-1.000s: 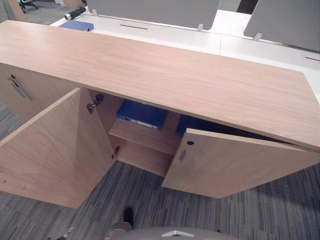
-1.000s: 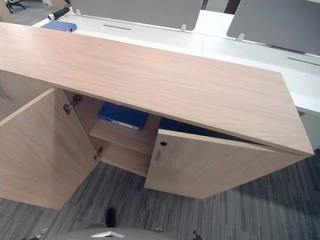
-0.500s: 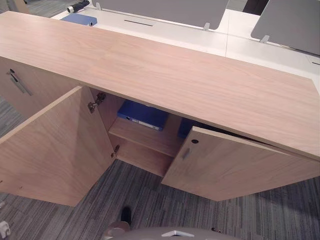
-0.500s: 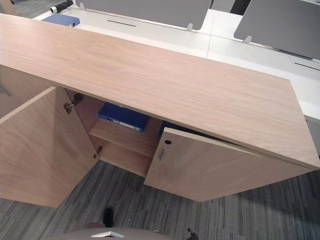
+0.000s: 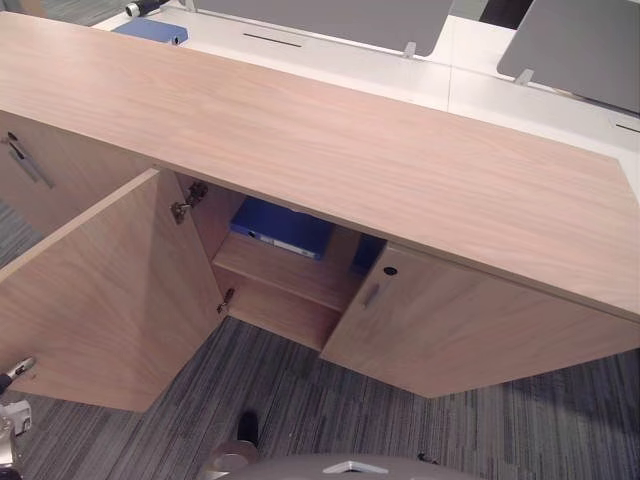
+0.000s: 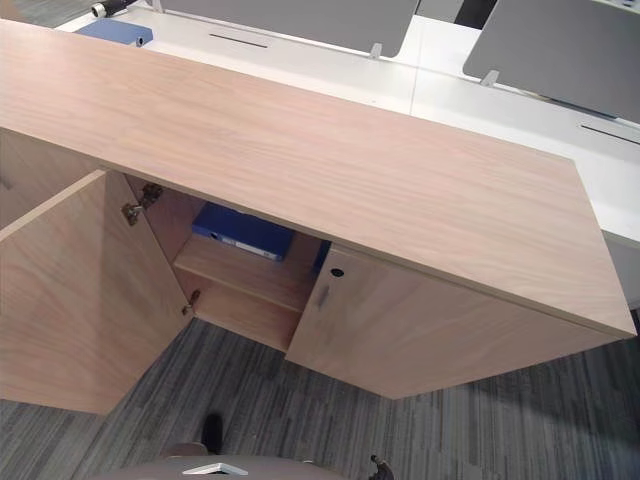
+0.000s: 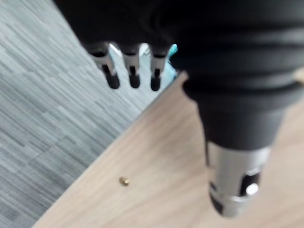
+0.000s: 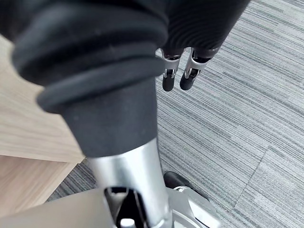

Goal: Walk over to the cabinet, pick up the folder, carry it to the office cabinet, place the folder inside the office cabinet, then close the office cabinet door

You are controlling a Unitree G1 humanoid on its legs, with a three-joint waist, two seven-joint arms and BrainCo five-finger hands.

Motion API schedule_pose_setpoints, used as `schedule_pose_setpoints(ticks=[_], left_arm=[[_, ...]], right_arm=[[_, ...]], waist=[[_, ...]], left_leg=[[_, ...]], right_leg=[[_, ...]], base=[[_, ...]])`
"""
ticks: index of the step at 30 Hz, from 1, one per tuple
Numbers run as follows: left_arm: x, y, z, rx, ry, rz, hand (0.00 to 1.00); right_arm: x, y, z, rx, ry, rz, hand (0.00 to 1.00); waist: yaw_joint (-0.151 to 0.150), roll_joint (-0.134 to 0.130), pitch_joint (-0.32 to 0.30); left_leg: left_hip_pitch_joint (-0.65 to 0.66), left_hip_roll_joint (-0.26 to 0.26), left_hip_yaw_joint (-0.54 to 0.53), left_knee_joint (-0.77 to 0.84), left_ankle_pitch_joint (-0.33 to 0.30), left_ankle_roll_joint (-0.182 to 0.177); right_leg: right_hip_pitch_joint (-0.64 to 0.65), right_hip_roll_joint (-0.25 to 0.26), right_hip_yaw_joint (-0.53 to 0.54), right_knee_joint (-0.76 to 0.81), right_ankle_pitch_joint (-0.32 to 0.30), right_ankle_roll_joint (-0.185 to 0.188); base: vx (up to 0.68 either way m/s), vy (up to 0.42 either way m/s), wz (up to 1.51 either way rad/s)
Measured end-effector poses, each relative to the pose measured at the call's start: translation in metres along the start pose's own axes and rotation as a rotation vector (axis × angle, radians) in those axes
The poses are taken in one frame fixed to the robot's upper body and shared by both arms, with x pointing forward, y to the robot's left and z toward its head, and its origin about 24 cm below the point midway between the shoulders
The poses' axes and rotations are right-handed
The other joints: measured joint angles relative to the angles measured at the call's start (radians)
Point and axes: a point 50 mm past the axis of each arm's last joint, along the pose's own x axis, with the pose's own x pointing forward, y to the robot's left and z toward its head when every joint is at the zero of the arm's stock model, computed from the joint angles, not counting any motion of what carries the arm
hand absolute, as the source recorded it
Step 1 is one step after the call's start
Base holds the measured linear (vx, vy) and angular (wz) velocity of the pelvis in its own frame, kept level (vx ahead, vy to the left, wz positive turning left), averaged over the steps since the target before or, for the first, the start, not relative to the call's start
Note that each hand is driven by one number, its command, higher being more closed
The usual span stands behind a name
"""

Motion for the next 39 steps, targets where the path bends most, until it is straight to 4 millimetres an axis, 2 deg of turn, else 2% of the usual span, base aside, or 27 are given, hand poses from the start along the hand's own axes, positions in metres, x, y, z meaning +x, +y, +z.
schedule_pose_setpoints(ticks=[4, 9, 12, 17, 19, 24, 28, 32, 35, 39], left_arm=[[-0.003, -0.005, -0.005, 0.04, 0.006, -0.038, 0.0], [-0.009, -0.017, -0.016, 0.067, 0.03, -0.083, 0.0], [-0.021, -0.034, -0.034, 0.08, 0.076, -0.14, 0.0], [-0.034, -0.049, -0.051, 0.093, 0.118, -0.193, 0.0], [-0.044, -0.059, -0.061, 0.092, 0.147, -0.224, 0.0], [-0.064, -0.075, -0.083, 0.107, 0.207, -0.308, 0.0], [-0.069, -0.08, -0.089, 0.129, 0.224, -0.353, 0.0], [-0.077, -0.088, -0.094, 0.176, 0.23, -0.415, 0.0], [-0.079, -0.092, -0.094, 0.198, 0.225, -0.452, 0.0], [-0.085, -0.101, -0.096, 0.238, 0.218, -0.507, 0.0]], right_arm=[[0.0, 0.0, -0.001, -0.002, 0.003, 0.005, 0.0], [0.0, -0.001, -0.001, -0.002, 0.002, 0.003, 0.0], [0.0, -0.001, 0.0, -0.002, 0.001, 0.002, 0.0], [0.001, -0.003, -0.001, 0.002, 0.002, -0.004, 0.0], [0.001, -0.006, 0.0, 0.001, 0.002, -0.011, 0.0], [0.002, -0.013, -0.003, 0.01, 0.013, -0.029, 0.0], [0.002, -0.014, -0.003, 0.017, 0.013, -0.031, 0.0], [0.002, -0.015, -0.003, 0.013, 0.012, -0.031, 0.0], [0.002, -0.017, -0.002, -0.003, 0.008, -0.033, 0.0], [0.003, -0.02, -0.002, -0.016, 0.006, -0.042, 0.0]], waist=[[0.001, 0.0, 0.0], [-0.001, 0.003, 0.002], [-0.003, 0.004, 0.003], [-0.006, 0.009, 0.0], [-0.013, 0.017, 0.002], [-0.019, 0.039, -0.008], [-0.021, 0.04, -0.009], [-0.021, 0.039, -0.01], [-0.021, 0.041, -0.011], [-0.021, 0.055, -0.013]], left_leg=[[0.017, -0.001, 0.0, 0.0, -0.005, 0.002], [0.018, 0.001, 0.004, 0.0, -0.01, 0.006], [0.018, 0.003, 0.005, 0.0, -0.009, 0.004], [0.014, 0.003, 0.007, 0.0, -0.004, -0.003], [0.014, 0.001, 0.017, 0.0, 0.003, -0.006], [0.014, 0.002, 0.032, 0.0, 0.008, -0.005], [0.013, -0.001, 0.049, 0.0, 0.006, -0.001], [0.014, -0.011, 0.063, 0.001, 0.003, 0.004], [0.016, -0.012, 0.074, 0.001, 0.001, 0.007], [0.017, -0.01, 0.084, 0.001, 0.002, 0.007]], right_leg=[[0.016, 0.0, 0.007, 0.001, 0.007, -0.011], [0.011, 0.0, 0.027, 0.002, 0.023, 0.0], [0.008, -0.001, 0.03, 0.003, 0.03, 0.006], [-0.003, -0.001, 0.047, 0.006, 0.029, 0.008], [-0.006, -0.006, 0.061, -0.003, 0.016, 0.023], [-0.016, -0.011, 0.091, -0.003, 0.006, 0.031], [-0.024, -0.014, 0.114, -0.004, 0.009, 0.029], [-0.025, -0.019, 0.132, -0.015, 0.025, 0.05], [-0.026, -0.02, 0.139, -0.018, 0.029, 0.051], [-0.029, -0.019, 0.143, -0.017, 0.034, 0.051]], base=[[0.0, -0.003, 0.02], [-0.05, -0.005, -0.05], [-0.08, -0.003, -0.02], [-0.08, -0.004, -0.07], [-0.08, -0.006, -0.08], [-0.05, 0.005, -0.09], [0.02, 0.011, -0.12], [0.05, 0.015, -0.09], [0.02, 0.007, -0.09], [-0.01, 0.0, -0.02]])
